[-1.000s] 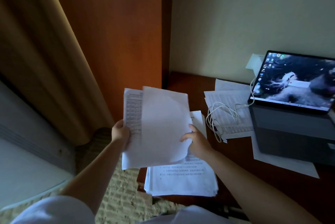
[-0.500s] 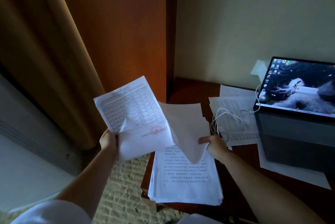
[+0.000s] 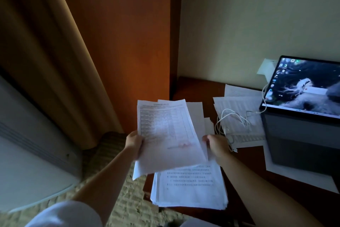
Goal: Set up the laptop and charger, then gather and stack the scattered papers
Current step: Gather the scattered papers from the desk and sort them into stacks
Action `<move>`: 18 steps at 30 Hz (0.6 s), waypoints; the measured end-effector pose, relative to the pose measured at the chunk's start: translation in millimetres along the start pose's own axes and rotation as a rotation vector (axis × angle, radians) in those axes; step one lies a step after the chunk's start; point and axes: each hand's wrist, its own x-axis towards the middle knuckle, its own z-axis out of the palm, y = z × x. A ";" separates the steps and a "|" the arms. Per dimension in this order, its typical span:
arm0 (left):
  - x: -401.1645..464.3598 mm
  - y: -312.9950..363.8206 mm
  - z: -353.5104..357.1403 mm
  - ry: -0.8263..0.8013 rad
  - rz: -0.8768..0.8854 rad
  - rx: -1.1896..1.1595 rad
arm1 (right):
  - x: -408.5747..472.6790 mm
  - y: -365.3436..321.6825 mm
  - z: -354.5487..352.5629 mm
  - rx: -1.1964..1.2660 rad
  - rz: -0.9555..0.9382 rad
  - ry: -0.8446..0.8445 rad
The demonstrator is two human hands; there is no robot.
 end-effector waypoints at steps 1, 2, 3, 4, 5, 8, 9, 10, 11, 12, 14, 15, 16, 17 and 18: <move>3.5 -1.7 3.1 -0.010 0.000 0.032 | 2.4 1.7 2.7 -0.025 -0.030 0.072; 5.8 -2.1 6.3 -0.018 0.004 0.062 | 3.0 1.9 6.1 -0.066 -0.053 0.113; 8.2 -1.9 10.0 -0.023 0.011 0.094 | 4.5 2.0 9.5 -0.100 -0.067 0.131; 8.0 -0.8 13.7 -0.026 0.027 0.130 | 5.7 2.1 12.9 -0.128 -0.059 0.118; 9.6 0.1 17.0 -0.030 0.049 0.170 | 8.2 2.5 15.9 -0.149 -0.059 0.094; 15.9 4.2 26.7 -0.009 0.102 0.247 | 15.1 4.8 22.7 -0.261 -0.122 -0.017; 19.5 4.9 29.9 -0.004 0.108 0.252 | 17.8 6.0 24.8 -0.307 -0.143 -0.048; 23.5 5.2 33.5 -0.005 0.102 0.244 | 17.9 4.8 26.8 -0.335 -0.149 -0.072; 26.5 5.3 37.0 -0.012 0.086 0.230 | 20.0 5.2 29.5 -0.349 -0.155 -0.085; 27.6 5.9 40.7 -0.018 0.073 0.216 | 19.1 3.1 31.5 -0.354 -0.151 -0.100; 29.3 7.7 47.3 0.001 0.114 0.244 | 17.6 -1.3 35.2 -0.342 -0.136 -0.129; 27.6 9.4 49.5 0.031 0.172 0.252 | 16.9 -3.2 36.8 -0.314 -0.132 -0.131; 25.2 11.5 51.8 0.064 0.240 0.235 | 15.1 -6.9 37.6 -0.280 -0.132 -0.121; 23.9 13.9 53.5 0.086 0.309 0.204 | 14.3 -9.9 39.0 -0.238 -0.160 -0.088; 20.7 18.2 54.6 0.093 0.373 0.156 | 13.1 -14.8 39.6 -0.195 -0.198 -0.036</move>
